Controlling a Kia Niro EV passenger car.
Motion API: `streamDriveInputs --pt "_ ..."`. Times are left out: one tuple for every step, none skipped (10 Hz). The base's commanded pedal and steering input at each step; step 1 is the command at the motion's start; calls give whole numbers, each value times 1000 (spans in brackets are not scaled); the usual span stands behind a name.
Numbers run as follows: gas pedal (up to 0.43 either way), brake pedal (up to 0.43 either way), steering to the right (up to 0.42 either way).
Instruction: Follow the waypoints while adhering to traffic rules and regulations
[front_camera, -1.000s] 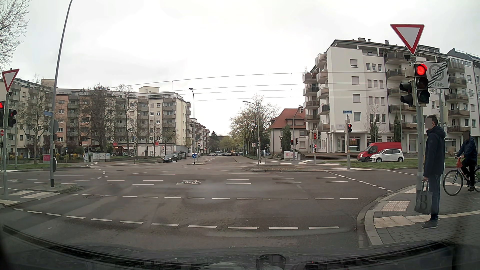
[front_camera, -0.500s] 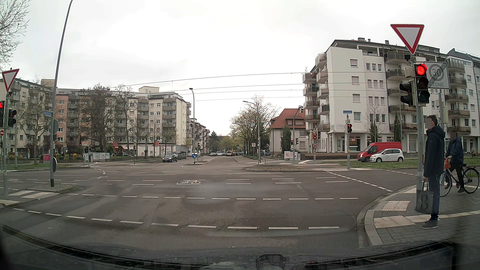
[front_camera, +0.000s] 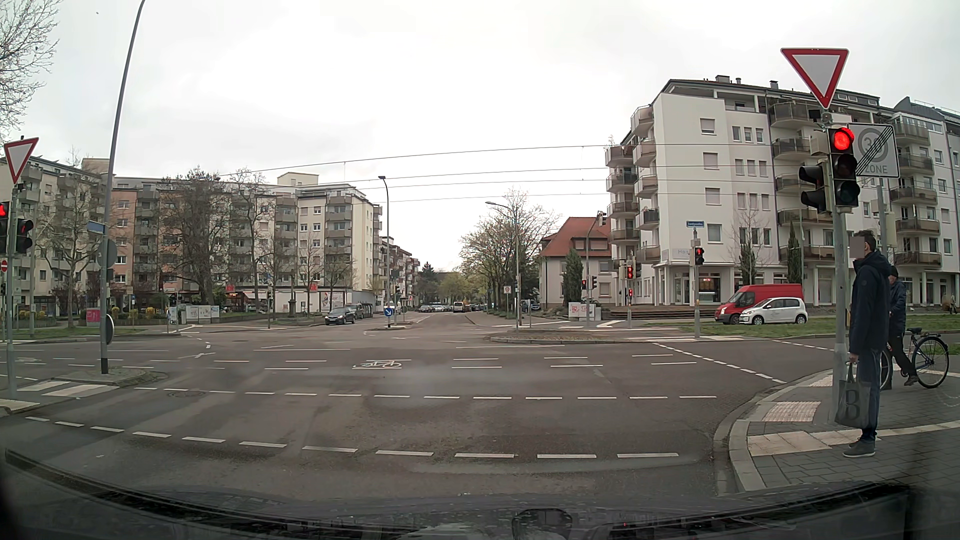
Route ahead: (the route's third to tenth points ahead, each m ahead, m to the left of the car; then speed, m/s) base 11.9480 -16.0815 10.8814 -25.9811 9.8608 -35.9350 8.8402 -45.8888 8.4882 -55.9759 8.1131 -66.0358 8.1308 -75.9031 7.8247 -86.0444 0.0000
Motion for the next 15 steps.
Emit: streamDriveInputs --pt "0 256 -86" --pt "0 262 -86" --pt "0 256 -86" --pt "0 256 -86" --pt "0 256 -86" --pt "0 262 -86" --pt "0 256 -86" --pt "0 256 -86" --pt "0 262 -86" --pt "0 256 -86" --pt "0 256 -86" --pt "0 256 -86" --pt "0 256 -86" --pt "0 256 -86" --pt "0 256 -86"
